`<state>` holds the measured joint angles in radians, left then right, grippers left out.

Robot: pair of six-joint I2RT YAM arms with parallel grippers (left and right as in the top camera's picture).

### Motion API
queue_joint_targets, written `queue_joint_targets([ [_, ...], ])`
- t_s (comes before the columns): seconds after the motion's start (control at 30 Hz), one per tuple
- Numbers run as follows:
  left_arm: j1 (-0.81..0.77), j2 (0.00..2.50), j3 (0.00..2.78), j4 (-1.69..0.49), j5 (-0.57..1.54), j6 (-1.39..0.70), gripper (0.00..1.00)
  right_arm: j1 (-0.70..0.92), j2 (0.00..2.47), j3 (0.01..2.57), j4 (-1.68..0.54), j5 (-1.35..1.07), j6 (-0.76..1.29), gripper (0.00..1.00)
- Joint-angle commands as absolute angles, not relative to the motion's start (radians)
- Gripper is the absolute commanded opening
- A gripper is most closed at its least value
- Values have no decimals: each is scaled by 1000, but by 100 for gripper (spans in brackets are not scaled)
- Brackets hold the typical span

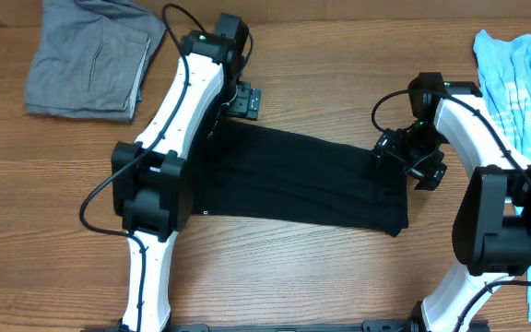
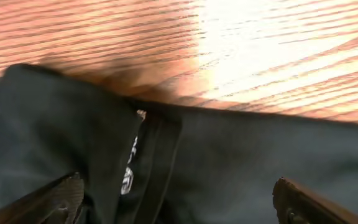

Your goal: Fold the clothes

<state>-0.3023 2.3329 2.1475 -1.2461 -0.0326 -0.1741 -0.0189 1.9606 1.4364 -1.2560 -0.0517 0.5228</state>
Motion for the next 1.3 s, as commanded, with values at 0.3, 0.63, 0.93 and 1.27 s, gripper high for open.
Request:
queue_joint_targets([
  [0.3, -313, 2368, 2130, -1240, -74, -73, 85, -17, 1930, 1420, -1243, -47, 520, 100],
  [0.63, -334, 2368, 2064, -1213, -78, -63, 83, -17, 1930, 1420, -1239, -47, 519, 100],
  [0.93, -334, 2368, 2027, -1167, -96, -64, 64, -17, 1930, 1420, -1239, -47, 482, 100],
  [1.27, -332, 2368, 2023, -1177, -136, -63, 58, -17, 1930, 1420, -1238, -47, 482, 100],
])
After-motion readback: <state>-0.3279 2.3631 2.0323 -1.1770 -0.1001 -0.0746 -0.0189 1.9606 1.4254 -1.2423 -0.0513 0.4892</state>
